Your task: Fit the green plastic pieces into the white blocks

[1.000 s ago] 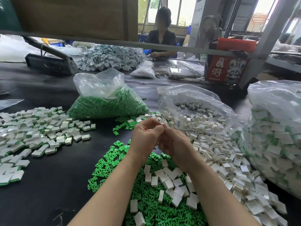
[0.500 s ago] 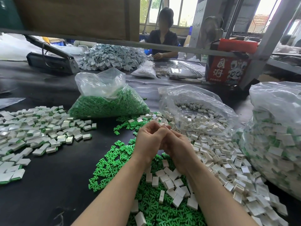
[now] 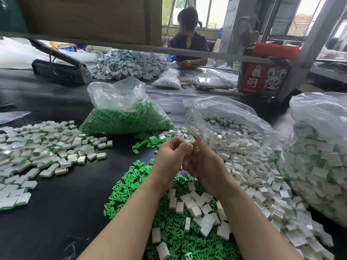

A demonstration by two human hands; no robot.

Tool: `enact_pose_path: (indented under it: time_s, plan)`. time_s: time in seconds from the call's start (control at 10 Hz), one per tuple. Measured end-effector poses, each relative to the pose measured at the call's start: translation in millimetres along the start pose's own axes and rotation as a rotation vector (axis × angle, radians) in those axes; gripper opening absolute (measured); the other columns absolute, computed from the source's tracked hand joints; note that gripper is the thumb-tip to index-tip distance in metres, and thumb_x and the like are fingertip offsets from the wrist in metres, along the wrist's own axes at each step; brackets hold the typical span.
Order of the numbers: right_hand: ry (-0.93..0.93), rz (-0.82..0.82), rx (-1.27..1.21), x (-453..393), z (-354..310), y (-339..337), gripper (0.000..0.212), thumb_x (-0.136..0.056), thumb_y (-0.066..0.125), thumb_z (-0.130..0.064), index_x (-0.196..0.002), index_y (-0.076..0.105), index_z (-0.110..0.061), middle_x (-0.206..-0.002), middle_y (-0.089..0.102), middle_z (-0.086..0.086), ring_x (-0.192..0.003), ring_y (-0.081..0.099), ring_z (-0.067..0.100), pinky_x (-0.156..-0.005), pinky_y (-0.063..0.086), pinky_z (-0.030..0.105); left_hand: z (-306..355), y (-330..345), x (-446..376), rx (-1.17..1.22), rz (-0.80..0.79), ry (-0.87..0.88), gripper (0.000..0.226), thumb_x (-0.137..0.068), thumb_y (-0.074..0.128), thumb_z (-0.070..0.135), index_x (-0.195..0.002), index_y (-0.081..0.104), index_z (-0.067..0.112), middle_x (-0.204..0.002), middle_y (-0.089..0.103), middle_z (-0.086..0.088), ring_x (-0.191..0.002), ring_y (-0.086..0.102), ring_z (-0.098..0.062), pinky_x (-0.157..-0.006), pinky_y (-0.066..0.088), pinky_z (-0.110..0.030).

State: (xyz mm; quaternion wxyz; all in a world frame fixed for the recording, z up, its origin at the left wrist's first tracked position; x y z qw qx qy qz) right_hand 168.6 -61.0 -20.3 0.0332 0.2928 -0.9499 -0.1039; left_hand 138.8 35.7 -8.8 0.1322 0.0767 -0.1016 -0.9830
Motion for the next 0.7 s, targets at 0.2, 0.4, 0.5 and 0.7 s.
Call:
enact_pose_path:
  time_s: [0.2,0.4,0.5,0.7]
  plan:
    - [0.060,0.076,0.104,3.1,-8.1,-15.3,0.040,-0.104,0.036,-0.036,-0.091,0.060,-0.005,-0.064,0.055,0.008,-0.052,0.044,0.015,-0.048,0.032,0.025,2.6,-10.8,-4.2,0.052,-0.049,-0.124,0.006,-0.094,0.057,0.009,-0.088,0.058,0.010,-0.096,0.075,-0.013,-0.085,0.073,-0.025,-0.083,0.053,-0.034]
    - [0.038,0.139,0.525,5.2,-20.7,-18.9,0.034,-0.101,0.048,-0.026,-0.081,0.067,-0.006,-0.058,0.060,0.004,-0.044,0.049,0.007,-0.045,0.040,0.016,23.4,-82.4,-13.4,-0.585,0.163,-0.074,0.012,-0.079,0.076,0.014,-0.080,0.064,0.015,-0.073,0.071,-0.006,-0.071,0.069,-0.023,-0.061,0.052,-0.033]
    - [0.010,0.153,0.736,5.2,-23.4,-19.3,0.032,-0.101,0.051,-0.025,-0.076,0.066,-0.014,-0.059,0.063,0.002,-0.045,0.053,0.007,-0.045,0.043,0.016,41.4,-129.0,-7.9,-1.040,0.441,-0.059,0.015,-0.075,0.076,0.016,-0.076,0.062,0.021,-0.084,0.068,-0.006,-0.077,0.062,-0.027,-0.068,0.048,-0.034]
    - [-0.049,0.191,1.203,5.9,-28.1,-20.6,0.028,-0.099,0.052,-0.030,-0.085,0.070,-0.012,-0.068,0.069,0.004,-0.053,0.059,0.018,-0.055,0.053,0.037,66.2,-129.8,-4.2,-1.246,0.522,0.052,0.021,-0.083,0.072,0.029,-0.098,0.063,0.018,-0.108,0.056,-0.012,-0.092,0.056,-0.031,-0.079,0.046,-0.038]
Point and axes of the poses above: each hand's wrist, its own x-axis away from the middle knuckle, its own y-axis out of the palm, z = x × y, the point moved 6 cm from there along -x, towards the middle knuckle
